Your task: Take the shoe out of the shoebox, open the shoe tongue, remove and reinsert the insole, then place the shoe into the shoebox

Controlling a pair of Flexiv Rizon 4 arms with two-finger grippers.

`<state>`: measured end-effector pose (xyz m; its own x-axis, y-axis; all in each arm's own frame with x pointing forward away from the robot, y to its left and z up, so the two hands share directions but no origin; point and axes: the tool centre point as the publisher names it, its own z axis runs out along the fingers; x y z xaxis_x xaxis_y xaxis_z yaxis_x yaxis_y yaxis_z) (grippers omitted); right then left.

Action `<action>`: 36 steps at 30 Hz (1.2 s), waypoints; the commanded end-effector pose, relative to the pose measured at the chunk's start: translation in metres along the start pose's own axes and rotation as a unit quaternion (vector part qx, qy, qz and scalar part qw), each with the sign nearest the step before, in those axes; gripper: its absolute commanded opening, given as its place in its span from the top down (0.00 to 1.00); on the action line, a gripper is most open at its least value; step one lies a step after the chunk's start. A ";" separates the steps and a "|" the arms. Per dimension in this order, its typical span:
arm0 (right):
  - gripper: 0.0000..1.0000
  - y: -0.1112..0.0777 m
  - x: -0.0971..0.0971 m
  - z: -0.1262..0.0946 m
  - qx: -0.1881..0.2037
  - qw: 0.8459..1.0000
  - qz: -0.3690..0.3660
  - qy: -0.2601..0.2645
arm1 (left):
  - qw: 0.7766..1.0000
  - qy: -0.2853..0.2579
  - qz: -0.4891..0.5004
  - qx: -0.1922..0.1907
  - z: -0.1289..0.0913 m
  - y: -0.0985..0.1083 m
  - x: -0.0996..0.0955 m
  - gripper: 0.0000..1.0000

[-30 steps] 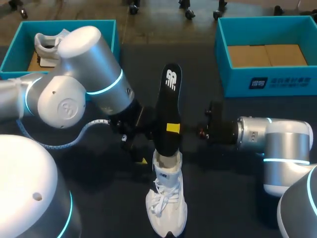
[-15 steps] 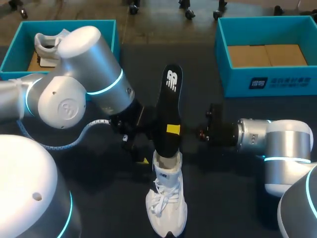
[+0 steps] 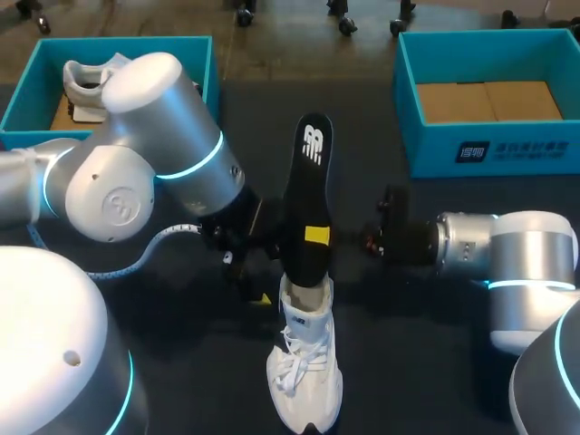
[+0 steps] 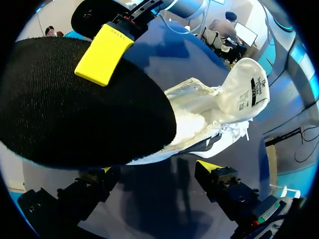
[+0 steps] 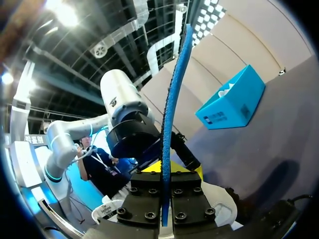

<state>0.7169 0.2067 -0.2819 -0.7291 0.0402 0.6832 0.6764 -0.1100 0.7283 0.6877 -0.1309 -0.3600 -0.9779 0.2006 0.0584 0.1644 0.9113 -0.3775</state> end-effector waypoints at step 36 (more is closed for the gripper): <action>1.00 -0.039 -0.008 -0.016 -0.028 0.999 0.006 0.039 | 1.000 -0.001 0.000 0.000 -0.001 0.001 0.001 0.00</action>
<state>0.6947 0.1906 -0.3163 -0.7284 -0.0436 0.6837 0.6801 -0.1660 0.7141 0.6877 -0.1309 -0.3600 -0.9779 0.2006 0.0584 0.1644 0.9114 -0.3772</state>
